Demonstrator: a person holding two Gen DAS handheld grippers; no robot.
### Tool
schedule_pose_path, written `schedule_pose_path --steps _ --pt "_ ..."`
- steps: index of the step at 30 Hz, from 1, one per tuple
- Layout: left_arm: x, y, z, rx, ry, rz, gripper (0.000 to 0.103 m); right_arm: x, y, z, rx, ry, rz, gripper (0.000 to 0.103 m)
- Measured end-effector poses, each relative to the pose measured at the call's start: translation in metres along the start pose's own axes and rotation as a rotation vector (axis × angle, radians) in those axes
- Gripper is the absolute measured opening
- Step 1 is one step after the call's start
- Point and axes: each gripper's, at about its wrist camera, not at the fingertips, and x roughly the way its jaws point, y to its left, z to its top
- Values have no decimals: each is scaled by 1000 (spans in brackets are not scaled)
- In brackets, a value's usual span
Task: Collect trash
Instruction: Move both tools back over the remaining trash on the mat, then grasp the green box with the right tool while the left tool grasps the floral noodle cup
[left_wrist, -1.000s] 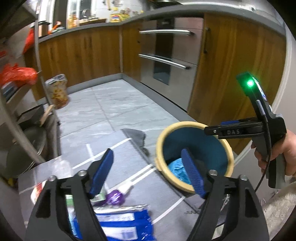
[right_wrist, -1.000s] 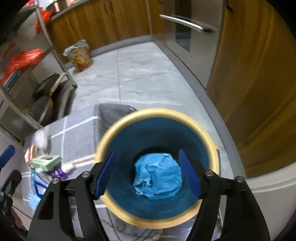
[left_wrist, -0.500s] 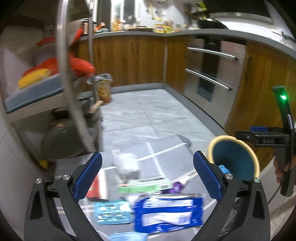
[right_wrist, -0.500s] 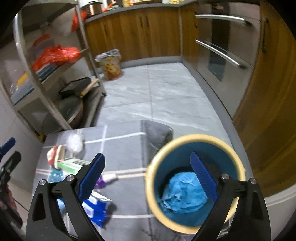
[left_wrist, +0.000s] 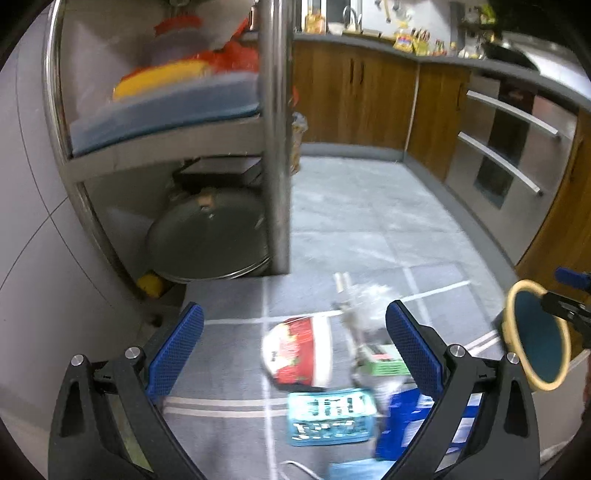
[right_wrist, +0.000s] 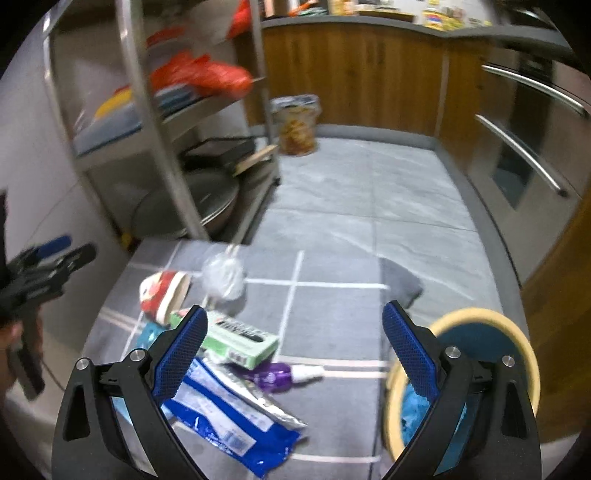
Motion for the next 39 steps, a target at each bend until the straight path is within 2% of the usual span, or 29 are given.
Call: schedule_pose_path --steps 4,12,17,23,25,27,29,34,39 --pt "26 5 -4 25 53 20 97 22 16 -1 -93 44 14 95" --pt "74 2 -24 71 170 11 97 68 37 -9 -129 156 76 95" --pt "96 -1 -32 85 237 -19 97 90 51 -18 -217 203 74 95" --pt "110 -4 -32 104 273 -38 97 101 52 -22 -292 231 67 93" --pt "114 -4 -33 104 287 -40 97 103 49 -22 -294 243 74 89" --pt "118 -4 -33 109 295 -37 97 105 50 -21 -299 260 93 78" --pt "123 -4 -34 113 306 -35 97 107 55 -20 -320 260 106 73" --pt "130 -4 -35 115 324 -29 97 110 73 -22 -391 256 146 71" --pt "135 -1 -34 109 334 -32 97 118 92 -26 -473 255 138 62"
